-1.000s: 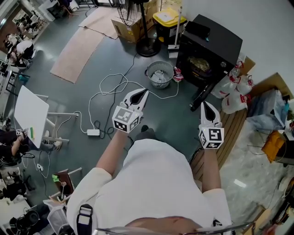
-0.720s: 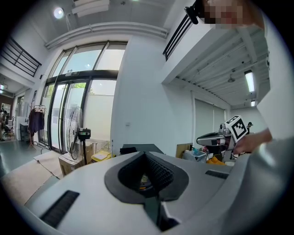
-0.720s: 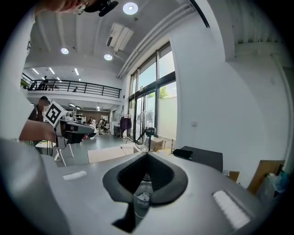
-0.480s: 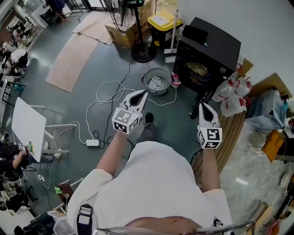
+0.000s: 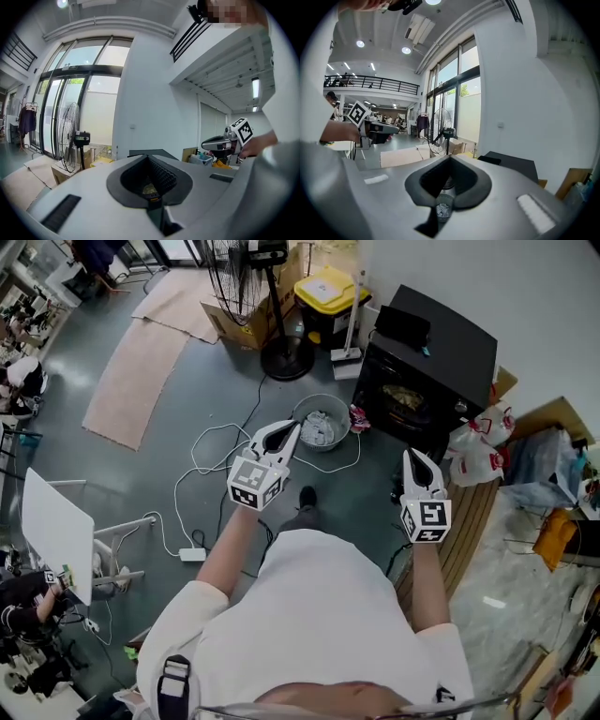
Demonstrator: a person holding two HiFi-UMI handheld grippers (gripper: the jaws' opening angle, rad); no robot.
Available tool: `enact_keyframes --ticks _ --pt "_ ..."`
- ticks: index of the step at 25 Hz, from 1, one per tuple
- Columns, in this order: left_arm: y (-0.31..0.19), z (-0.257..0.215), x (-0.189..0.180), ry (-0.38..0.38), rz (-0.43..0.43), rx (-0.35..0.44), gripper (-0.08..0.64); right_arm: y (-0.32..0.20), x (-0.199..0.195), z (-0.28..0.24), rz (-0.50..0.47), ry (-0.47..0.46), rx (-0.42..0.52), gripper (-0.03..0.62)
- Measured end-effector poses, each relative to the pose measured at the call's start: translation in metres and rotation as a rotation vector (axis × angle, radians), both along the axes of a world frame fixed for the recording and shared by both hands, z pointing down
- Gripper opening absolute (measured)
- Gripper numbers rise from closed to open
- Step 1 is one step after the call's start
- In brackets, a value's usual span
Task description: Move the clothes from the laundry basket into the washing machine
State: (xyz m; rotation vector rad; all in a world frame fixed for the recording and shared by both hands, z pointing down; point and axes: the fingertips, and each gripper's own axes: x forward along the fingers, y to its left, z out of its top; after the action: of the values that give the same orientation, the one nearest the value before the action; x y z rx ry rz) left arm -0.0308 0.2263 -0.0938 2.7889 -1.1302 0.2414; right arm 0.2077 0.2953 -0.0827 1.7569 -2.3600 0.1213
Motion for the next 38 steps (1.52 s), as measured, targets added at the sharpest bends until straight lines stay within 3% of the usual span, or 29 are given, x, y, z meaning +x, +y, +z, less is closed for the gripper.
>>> enact_keyframes --ticks 11,21,26,38 --pt "-0.109 0.018 -0.027 -0.020 0.045 -0.043 0.005 -0.116 -0.036 0.011 0.013 -0.003 -0.044 0.011" --pt "-0.160 0.032 -0.033 -0.040 0.054 -0.080 0.006 -0.169 -0.046 0.022 0.009 0.007 -0.094 0.011" --pt "-0.172 0.040 -0.033 -0.049 0.010 -0.107 0.005 -0.193 -0.040 0.022 -0.026 0.005 -0.102 0.011" --pt "-0.188 0.057 -0.017 -0.018 -0.205 -0.146 0.006 -0.259 -0.024 0.041 -0.265 0.054 -0.136 0.011"
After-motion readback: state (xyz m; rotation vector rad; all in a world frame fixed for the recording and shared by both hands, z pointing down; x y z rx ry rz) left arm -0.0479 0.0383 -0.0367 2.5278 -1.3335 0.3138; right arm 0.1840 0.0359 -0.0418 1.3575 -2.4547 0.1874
